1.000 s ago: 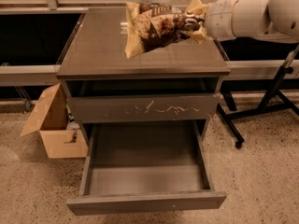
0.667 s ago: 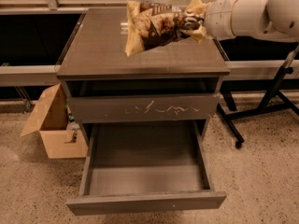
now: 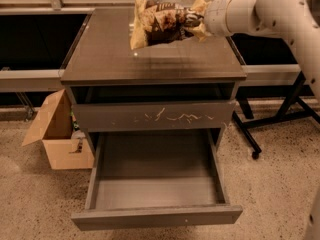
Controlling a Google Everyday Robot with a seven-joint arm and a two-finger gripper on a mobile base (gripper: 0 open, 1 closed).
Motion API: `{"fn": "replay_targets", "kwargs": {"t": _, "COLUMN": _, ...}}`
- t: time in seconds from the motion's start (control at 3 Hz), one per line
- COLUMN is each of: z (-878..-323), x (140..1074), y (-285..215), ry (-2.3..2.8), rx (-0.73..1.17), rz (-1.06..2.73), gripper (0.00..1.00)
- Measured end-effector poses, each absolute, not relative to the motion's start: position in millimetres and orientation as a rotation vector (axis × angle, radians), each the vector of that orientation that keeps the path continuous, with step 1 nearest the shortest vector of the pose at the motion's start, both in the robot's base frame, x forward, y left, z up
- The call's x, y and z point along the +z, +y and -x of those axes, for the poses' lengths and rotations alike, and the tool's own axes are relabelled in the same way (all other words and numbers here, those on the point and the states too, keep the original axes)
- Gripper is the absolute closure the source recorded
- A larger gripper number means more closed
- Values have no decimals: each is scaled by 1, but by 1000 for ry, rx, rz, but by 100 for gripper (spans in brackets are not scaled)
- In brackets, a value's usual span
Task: Pick brown chip bag from middle drawer and place on counter
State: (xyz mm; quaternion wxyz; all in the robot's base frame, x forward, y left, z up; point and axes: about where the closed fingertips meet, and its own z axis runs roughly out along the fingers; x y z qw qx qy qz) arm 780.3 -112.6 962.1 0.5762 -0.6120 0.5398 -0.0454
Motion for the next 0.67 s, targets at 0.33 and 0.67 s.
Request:
{"fn": "replay_targets", "kwargs": {"t": 0.33, "z": -817, "x": 942, "y": -112, "ry": 1323, "rx": -124, "rz": 1395, "gripper": 100}}
{"fn": "replay_targets", "kwargs": {"t": 0.67, "z": -848, "x": 924, "y": -113, "ry": 1370, "rx": -134, "rz": 1344, "gripper": 100}}
